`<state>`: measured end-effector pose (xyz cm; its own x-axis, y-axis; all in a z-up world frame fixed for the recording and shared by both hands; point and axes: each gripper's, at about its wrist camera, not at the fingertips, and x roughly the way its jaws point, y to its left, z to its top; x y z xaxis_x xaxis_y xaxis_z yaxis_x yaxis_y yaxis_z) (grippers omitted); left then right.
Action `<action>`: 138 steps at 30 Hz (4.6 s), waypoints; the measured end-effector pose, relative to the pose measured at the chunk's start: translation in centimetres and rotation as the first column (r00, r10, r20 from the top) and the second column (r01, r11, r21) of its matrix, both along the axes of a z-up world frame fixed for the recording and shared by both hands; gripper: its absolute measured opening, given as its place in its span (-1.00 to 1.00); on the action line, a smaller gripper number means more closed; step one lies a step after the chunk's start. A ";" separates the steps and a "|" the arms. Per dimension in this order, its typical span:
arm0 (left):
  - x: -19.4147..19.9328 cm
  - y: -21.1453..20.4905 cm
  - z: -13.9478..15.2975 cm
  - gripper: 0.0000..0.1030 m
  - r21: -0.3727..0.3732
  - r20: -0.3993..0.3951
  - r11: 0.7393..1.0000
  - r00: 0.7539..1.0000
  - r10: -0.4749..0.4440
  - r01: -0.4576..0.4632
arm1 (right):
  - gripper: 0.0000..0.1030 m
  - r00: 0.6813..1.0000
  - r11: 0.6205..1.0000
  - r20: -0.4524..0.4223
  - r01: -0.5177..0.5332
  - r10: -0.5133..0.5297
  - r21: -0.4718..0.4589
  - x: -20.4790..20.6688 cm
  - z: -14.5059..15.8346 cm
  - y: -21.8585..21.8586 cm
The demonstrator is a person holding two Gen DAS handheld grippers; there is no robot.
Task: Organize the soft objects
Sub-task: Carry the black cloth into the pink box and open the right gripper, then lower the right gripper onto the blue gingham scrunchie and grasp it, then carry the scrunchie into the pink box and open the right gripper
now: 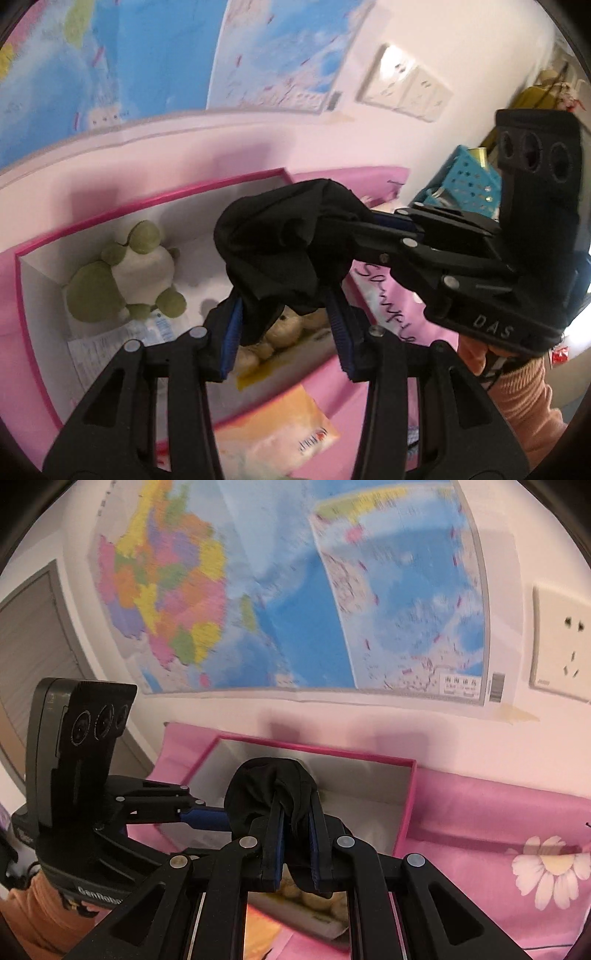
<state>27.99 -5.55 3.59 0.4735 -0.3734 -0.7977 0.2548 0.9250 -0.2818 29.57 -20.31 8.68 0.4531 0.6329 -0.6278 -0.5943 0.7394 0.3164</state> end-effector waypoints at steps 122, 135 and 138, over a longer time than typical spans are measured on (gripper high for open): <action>-3.1 -0.9 -1.8 -0.27 -0.004 0.061 1.000 0.998 0.012 -0.011 | -0.76 0.999 0.998 0.003 0.043 -0.043 -0.047 -0.6 -2.6 0.5; -7.7 1.1 -0.9 0.00 -0.020 0.123 1.000 0.992 0.003 -0.001 | -0.45 0.994 0.995 0.041 0.104 -0.104 0.001 -4.4 -1.7 -3.2; -10.6 1.3 0.1 0.00 -0.021 0.164 0.999 0.986 -0.025 0.029 | -0.41 0.998 0.998 0.037 0.048 -0.050 0.032 -6.7 -1.1 -3.5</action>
